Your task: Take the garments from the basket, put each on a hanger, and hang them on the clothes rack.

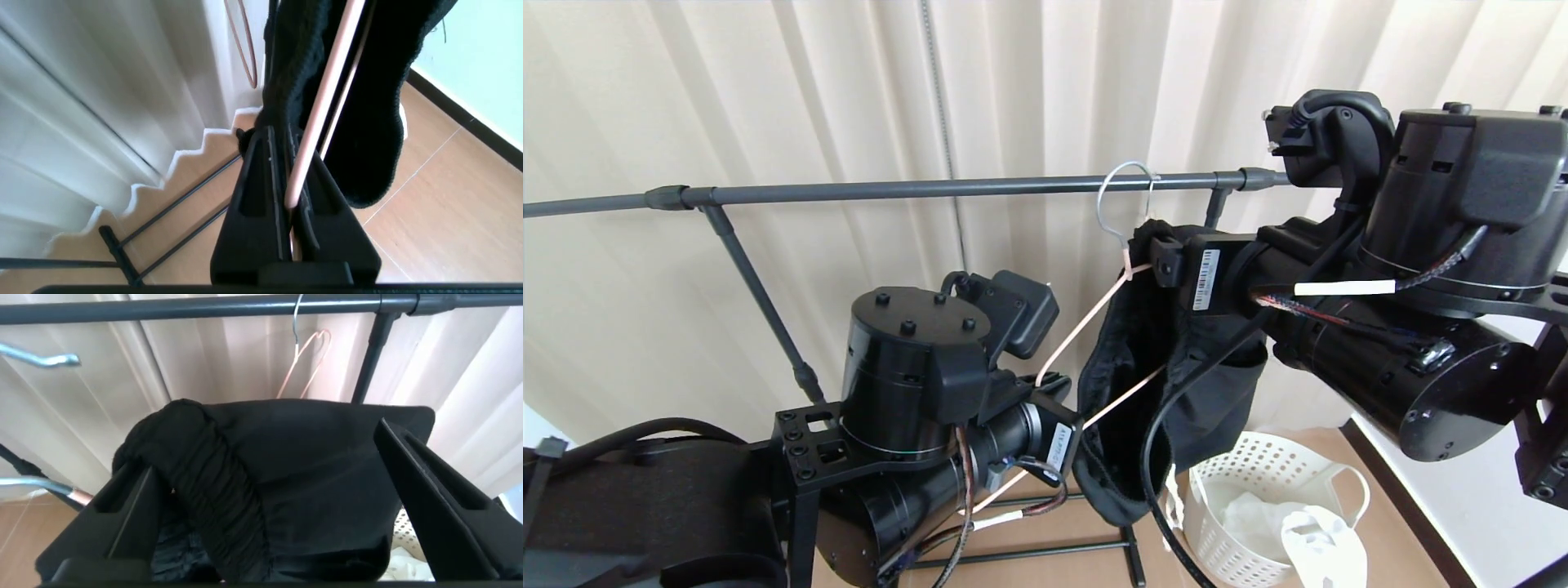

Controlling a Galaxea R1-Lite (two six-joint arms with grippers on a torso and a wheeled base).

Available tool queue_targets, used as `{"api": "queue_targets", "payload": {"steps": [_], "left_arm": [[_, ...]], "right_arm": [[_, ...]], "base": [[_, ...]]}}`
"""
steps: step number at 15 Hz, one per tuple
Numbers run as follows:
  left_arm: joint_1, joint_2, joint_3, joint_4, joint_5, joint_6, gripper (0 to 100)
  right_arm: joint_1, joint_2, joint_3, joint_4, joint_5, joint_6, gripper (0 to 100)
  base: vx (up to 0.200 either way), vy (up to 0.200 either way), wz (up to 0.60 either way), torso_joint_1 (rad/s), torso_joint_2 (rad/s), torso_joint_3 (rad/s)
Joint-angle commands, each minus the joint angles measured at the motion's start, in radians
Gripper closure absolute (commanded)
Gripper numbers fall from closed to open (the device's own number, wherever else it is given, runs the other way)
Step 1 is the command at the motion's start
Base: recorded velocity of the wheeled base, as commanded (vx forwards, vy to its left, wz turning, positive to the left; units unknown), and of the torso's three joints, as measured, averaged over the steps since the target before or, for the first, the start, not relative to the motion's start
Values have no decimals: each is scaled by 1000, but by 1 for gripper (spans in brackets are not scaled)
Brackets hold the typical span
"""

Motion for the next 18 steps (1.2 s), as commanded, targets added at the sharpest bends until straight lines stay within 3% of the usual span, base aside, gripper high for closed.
{"api": "queue_targets", "payload": {"steps": [1,14,15,17,18], "left_arm": [[6,0,-1,-2,1,-1,100],[94,-3,-9,-45,-2,6,100],[105,-7,-6,-45,-5,7,100],[143,-33,13,-43,-36,12,100],[158,-43,28,-45,-73,19,100]], "right_arm": [[1,5,4,-1,-1,1,0],[24,-72,47,19,16,-7,0],[22,-92,61,22,29,-19,0],[-1,-186,108,27,155,-122,0],[-10,-222,125,29,181,-191,0]], "base": [[0,0,0,0,0,0],[0,0,0,0,0,0],[0,0,0,0,0,0],[0,0,0,0,0,0],[0,0,0,0,0,0]]}}
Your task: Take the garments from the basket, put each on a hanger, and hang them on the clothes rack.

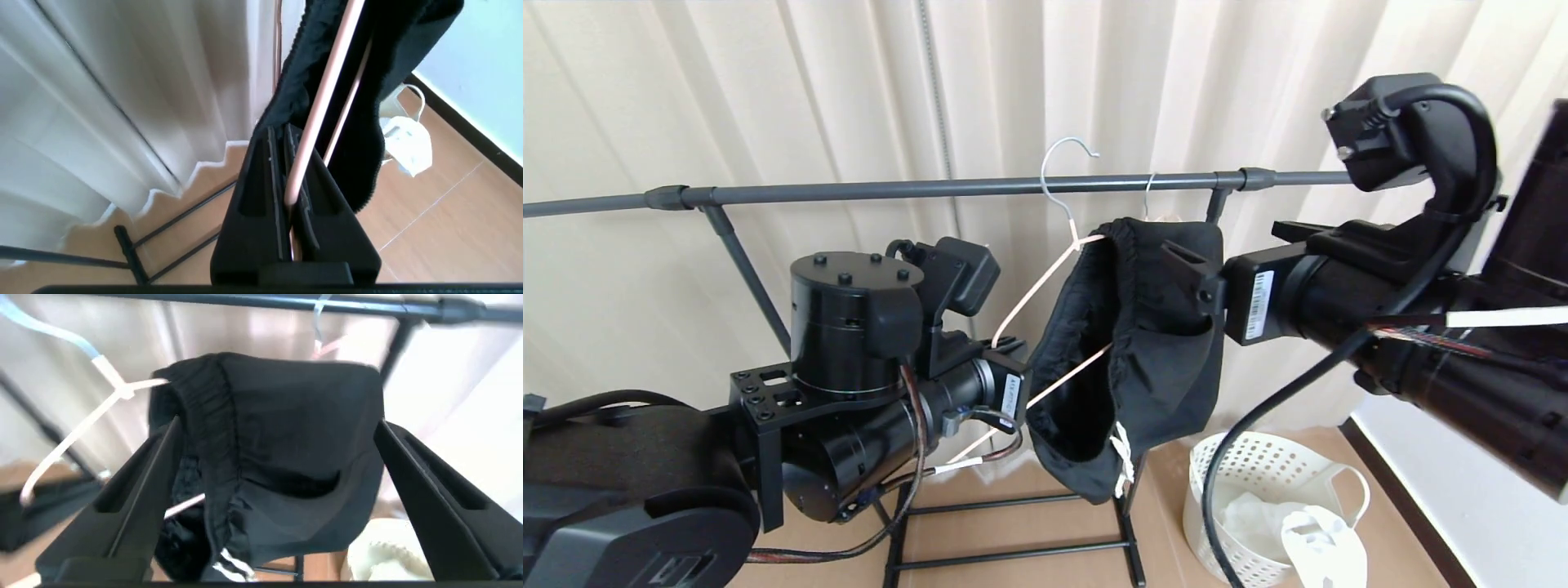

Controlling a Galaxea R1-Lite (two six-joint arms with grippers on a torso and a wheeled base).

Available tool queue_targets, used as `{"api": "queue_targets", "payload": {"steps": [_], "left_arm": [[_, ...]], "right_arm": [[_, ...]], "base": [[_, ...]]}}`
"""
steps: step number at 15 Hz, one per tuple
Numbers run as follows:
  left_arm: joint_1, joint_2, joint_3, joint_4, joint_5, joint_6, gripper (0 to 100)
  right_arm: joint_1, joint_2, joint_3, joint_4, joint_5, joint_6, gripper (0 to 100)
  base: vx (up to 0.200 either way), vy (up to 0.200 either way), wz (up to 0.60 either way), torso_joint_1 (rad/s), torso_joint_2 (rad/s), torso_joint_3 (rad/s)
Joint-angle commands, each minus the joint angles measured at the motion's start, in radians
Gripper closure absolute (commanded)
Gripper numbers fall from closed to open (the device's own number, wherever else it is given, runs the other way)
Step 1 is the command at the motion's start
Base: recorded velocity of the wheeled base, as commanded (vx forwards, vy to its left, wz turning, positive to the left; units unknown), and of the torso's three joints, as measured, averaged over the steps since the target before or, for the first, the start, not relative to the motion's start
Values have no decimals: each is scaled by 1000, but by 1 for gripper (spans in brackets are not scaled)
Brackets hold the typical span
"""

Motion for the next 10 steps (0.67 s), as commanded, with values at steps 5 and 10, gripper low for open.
{"api": "queue_targets", "payload": {"steps": [5,10], "left_arm": [[106,-98,143,-41,-214,123,100],[129,-95,212,-131,-326,224,100]], "right_arm": [[-40,-186,53,198,228,-177,0],[-247,-256,20,465,696,-239,0]], "base": [[0,0,0,0,0,0],[0,0,0,0,0,0]]}}
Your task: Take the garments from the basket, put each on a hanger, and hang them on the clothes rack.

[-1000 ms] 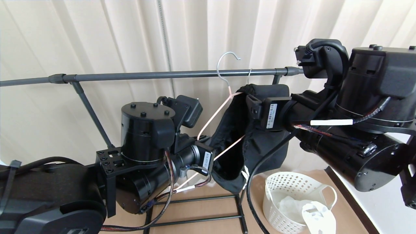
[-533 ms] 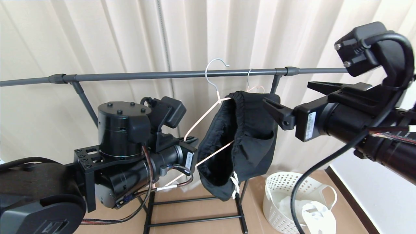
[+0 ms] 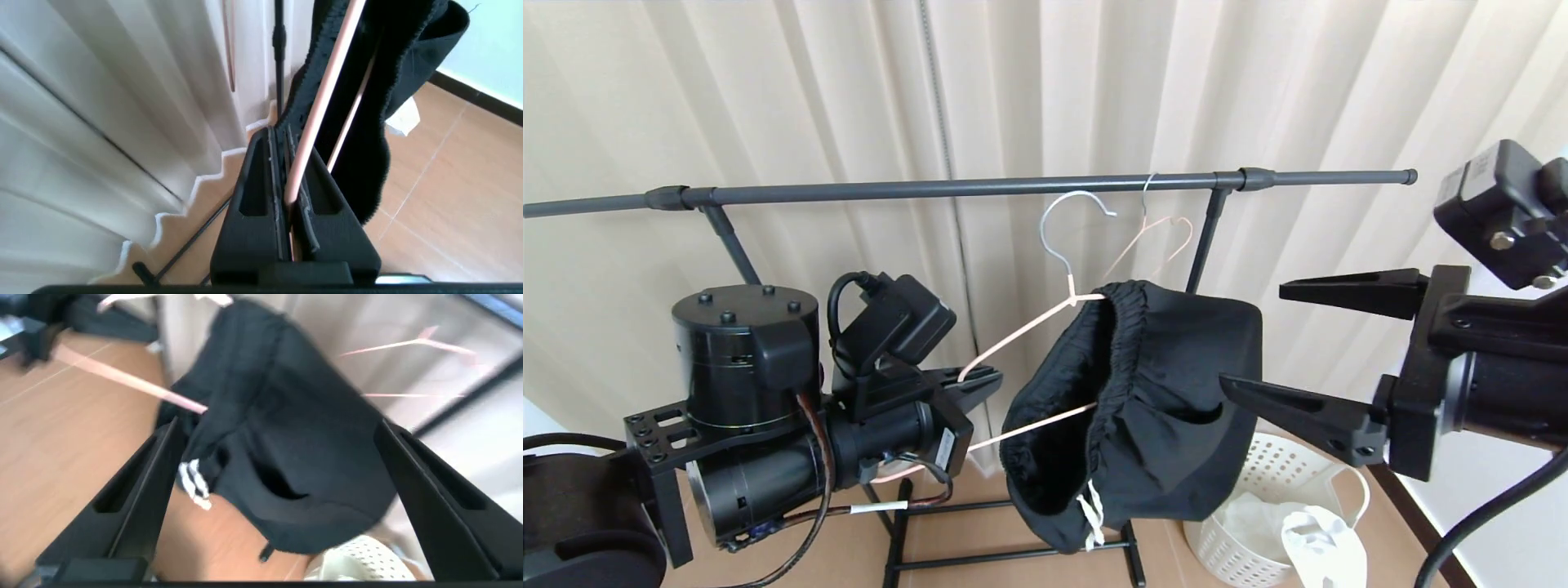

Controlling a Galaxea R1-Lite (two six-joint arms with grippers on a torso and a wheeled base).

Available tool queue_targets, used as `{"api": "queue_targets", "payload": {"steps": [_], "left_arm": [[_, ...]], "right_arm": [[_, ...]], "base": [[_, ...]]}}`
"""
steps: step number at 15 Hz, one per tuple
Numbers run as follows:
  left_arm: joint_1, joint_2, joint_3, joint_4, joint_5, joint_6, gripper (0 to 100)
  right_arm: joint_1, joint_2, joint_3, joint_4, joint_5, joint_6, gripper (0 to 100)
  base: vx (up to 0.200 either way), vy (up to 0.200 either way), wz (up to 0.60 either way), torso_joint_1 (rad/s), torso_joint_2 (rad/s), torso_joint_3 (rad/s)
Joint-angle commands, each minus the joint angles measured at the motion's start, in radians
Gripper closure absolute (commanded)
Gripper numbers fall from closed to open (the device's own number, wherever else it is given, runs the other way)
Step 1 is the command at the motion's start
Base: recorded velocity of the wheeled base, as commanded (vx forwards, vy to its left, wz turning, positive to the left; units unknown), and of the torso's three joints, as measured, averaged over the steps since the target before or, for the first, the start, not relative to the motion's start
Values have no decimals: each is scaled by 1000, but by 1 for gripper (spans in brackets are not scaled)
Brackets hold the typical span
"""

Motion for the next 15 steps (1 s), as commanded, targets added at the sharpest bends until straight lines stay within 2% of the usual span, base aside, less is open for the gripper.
{"api": "queue_targets", "payload": {"steps": [1,2,5,7,12,15], "left_arm": [[2,-5,7,-1,-21,13,100],[-1,-7,10,-1,-64,46,100],[-20,-5,13,-1,-91,59,100],[-38,-4,8,-2,-102,59,100],[-81,-7,5,-2,-107,72,100],[-101,-8,2,-2,-105,76,100]], "right_arm": [[-118,-37,-33,73,127,-60,0],[-178,-31,-56,142,257,-116,0],[-249,15,-78,203,455,-219,0],[-259,63,-96,208,513,-232,0],[-295,209,-176,206,747,-232,0],[-295,256,-210,202,765,-241,0]], "base": [[0,0,0,0,0,0],[0,0,0,0,0,0],[0,0,0,0,0,0],[0,0,0,0,0,0],[0,0,0,0,0,0],[0,0,0,0,0,0]]}}
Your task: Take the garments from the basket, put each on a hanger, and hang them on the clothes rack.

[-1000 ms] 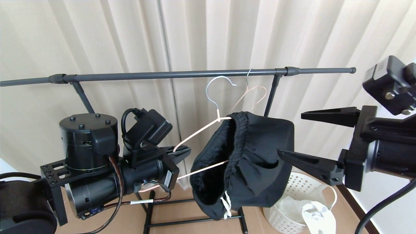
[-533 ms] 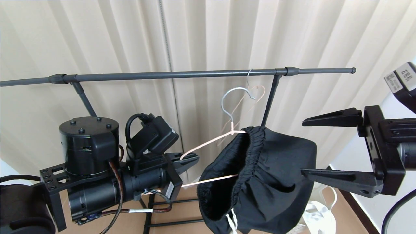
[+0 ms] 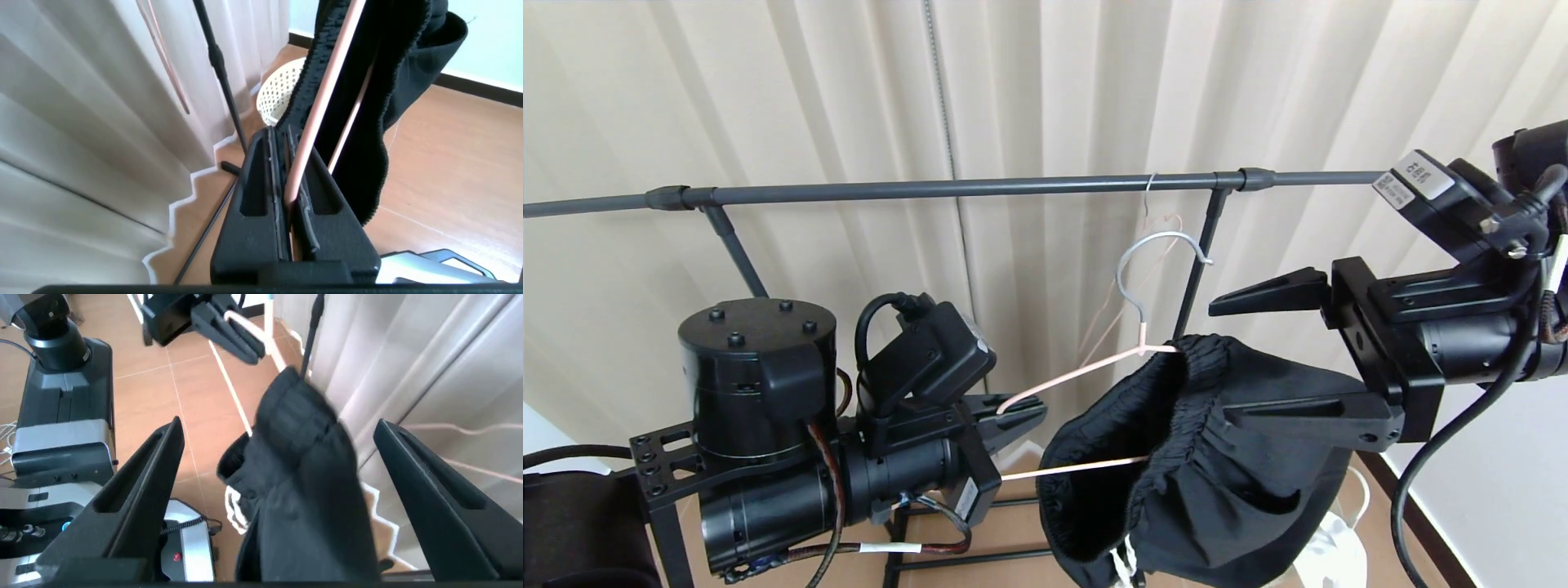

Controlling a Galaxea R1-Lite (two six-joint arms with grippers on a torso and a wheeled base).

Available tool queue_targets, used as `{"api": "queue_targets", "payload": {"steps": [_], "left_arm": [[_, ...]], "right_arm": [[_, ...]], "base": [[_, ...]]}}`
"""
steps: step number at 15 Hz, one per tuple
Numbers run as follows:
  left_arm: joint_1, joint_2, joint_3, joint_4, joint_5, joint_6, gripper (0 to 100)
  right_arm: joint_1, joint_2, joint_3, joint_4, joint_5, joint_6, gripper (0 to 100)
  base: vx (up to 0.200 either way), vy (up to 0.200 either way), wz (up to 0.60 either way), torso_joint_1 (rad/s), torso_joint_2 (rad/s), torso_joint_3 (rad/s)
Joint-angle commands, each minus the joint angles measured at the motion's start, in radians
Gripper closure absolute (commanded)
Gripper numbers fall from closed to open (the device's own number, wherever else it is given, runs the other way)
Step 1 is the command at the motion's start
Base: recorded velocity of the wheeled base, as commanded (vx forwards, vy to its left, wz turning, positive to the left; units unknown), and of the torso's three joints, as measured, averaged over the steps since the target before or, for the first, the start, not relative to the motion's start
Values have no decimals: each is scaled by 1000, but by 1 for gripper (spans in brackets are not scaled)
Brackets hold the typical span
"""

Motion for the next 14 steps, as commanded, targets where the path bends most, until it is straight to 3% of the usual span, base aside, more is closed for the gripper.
{"api": "queue_targets", "payload": {"steps": [1,3,14], "left_arm": [[-9,-1,-3,-1,0,-1,100],[-12,-1,-2,-1,0,-1,100],[-14,-16,14,-1,-1,-1,100]], "right_arm": [[-2,53,-13,-1,1,-15,0],[-2,70,-10,2,1,-54,0],[-43,113,-19,-9,2,-54,0]], "base": [[0,0,0,0,0,0],[0,0,0,0,0,0],[0,0,0,0,0,0]]}}
